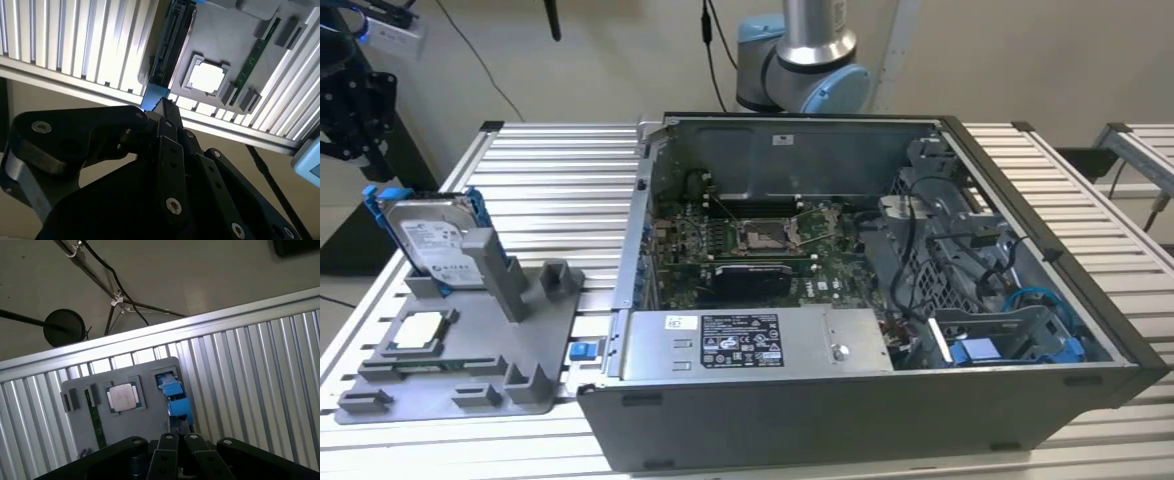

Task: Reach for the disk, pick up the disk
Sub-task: 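Pick up the disk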

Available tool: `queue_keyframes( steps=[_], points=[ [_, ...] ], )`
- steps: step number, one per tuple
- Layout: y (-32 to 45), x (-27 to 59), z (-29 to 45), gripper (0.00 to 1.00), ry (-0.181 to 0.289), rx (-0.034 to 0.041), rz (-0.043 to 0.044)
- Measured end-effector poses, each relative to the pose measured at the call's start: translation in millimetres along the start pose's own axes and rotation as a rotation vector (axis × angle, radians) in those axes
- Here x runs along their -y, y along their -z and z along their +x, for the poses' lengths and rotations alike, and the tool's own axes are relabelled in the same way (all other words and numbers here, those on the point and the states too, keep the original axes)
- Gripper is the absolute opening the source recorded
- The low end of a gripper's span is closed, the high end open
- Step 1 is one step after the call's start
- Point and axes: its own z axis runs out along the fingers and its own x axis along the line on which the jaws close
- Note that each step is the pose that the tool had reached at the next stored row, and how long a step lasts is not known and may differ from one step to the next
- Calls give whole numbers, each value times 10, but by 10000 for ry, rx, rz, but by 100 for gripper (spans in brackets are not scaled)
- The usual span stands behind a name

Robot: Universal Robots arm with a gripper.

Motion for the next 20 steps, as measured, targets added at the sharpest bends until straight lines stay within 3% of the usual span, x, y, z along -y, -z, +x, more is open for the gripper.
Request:
queue_keyframes(
  steps=[3,4,14,20],
  points=[
    [0,0,0,0,0,-1,0],
    [0,0,0,100,0,-1,0],
    [-2,-4,-14,100,48,-3,0],
    [-74,-21,-78,100,515,15,101]
  ],
)
